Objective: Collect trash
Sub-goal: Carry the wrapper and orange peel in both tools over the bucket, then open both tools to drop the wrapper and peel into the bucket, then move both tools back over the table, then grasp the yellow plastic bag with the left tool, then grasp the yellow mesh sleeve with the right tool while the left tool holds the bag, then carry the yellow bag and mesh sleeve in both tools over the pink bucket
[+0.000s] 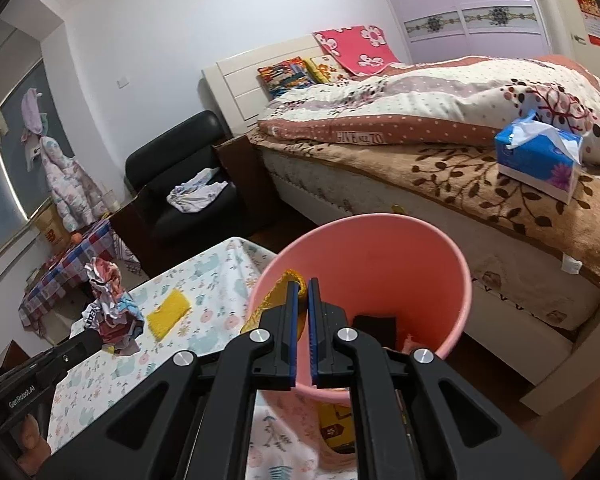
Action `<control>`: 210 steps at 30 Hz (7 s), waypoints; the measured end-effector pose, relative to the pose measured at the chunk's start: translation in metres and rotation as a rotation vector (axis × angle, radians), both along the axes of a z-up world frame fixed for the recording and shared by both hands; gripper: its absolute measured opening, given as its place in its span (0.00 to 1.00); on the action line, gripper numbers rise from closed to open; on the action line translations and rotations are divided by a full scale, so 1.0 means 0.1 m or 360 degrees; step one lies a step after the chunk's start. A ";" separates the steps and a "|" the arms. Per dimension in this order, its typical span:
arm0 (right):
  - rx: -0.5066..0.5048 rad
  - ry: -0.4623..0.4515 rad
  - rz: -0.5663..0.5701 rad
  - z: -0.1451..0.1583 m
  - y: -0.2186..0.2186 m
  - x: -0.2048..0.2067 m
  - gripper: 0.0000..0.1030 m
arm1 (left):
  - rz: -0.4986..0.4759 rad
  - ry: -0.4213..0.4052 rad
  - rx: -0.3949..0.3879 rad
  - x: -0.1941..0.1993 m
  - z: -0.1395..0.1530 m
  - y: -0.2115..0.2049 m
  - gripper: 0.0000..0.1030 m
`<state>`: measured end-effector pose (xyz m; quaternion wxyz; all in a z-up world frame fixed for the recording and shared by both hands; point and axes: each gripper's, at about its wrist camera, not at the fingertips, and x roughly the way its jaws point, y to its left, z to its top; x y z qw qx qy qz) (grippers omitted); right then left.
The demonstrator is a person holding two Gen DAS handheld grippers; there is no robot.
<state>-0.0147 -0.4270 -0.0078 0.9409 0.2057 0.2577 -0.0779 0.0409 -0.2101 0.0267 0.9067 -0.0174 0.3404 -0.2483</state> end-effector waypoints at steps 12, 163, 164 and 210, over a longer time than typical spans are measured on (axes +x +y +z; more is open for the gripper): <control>-0.0002 0.0038 -0.0086 -0.15 -0.27 -0.03 0.05 | -0.0157 0.0046 0.0042 0.10 -0.18 -0.59 0.04; -0.0048 0.0475 0.0388 -0.85 2.26 1.95 0.33 | 0.0828 0.0296 -0.0129 0.83 -0.81 2.24 0.18; -0.0046 0.0471 0.0403 -0.85 2.27 1.94 0.33 | 0.0824 0.0299 -0.0130 0.82 -0.83 2.23 0.18; -0.0289 0.0137 0.0778 -0.02 2.16 0.10 0.07 | 0.0762 0.0068 0.0001 -0.22 -0.20 1.60 0.18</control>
